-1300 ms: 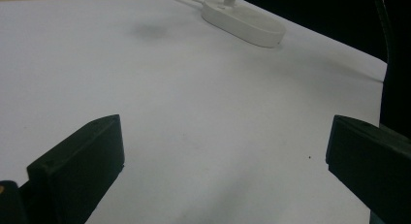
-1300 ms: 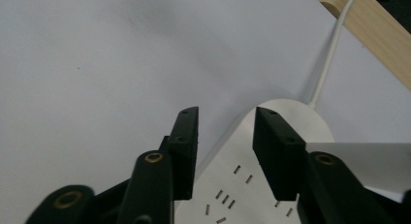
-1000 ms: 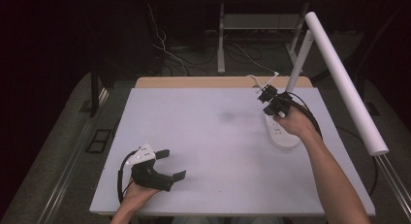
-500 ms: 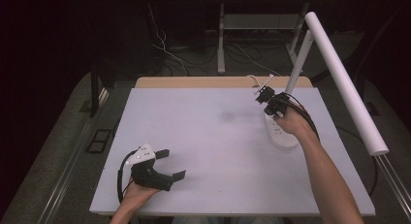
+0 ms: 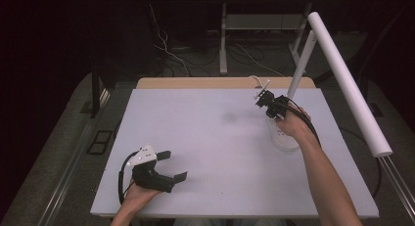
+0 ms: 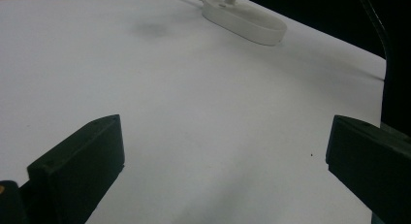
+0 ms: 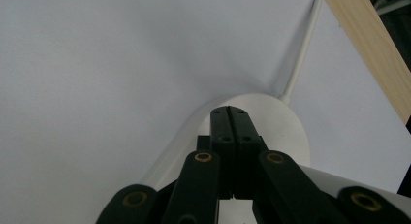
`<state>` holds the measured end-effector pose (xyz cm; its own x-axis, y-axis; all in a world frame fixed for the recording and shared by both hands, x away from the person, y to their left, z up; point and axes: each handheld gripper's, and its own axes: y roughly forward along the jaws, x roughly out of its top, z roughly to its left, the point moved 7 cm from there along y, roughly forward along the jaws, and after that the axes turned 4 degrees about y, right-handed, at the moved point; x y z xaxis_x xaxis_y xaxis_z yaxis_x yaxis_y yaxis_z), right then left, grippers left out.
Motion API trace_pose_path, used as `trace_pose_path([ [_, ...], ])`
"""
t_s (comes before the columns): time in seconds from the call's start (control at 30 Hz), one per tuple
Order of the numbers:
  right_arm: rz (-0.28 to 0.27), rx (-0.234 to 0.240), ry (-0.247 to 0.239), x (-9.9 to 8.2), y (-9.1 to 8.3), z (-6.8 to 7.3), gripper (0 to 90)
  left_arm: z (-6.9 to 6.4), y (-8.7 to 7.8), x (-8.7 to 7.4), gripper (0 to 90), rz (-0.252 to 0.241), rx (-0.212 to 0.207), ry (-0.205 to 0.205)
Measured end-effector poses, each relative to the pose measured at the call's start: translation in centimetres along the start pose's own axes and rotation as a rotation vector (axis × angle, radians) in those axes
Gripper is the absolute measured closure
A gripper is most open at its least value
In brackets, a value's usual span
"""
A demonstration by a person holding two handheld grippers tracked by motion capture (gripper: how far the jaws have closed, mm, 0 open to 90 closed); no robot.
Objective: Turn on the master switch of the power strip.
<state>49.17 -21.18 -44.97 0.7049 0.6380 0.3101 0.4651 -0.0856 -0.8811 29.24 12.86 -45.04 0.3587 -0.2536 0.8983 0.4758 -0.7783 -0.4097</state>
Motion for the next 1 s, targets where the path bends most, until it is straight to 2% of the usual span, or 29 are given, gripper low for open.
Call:
trace_pose_path([
  [0.27, 0.016, -0.001, 0.019, -0.3, 0.7, -0.3, 89.3, 0.1, -0.1, 0.0, 0.0, 0.000, 0.003, 0.000],
  [0.57, 0.001, -0.003, 0.057, -0.9, 1.4, -0.8, 89.4, 0.2, 0.0, 0.0, 0.0, -0.002, 0.004, 0.000],
  [0.6, -0.011, 0.026, 0.077, -1.0, 1.4, -0.9, 89.5, 0.2, 0.0, 0.0, 0.0, 0.002, 0.004, 0.000],
  [0.73, -0.034, 0.056, 0.096, -1.2, 1.4, -1.2, 89.6, 0.1, 0.0, -0.1, 0.0, 0.004, 0.002, 0.001],
  [1.0, -0.047, 0.036, 0.083, -1.3, 1.5, -1.0, 89.8, 0.1, 0.1, -0.1, 0.0, 0.007, 0.004, 0.001],
])
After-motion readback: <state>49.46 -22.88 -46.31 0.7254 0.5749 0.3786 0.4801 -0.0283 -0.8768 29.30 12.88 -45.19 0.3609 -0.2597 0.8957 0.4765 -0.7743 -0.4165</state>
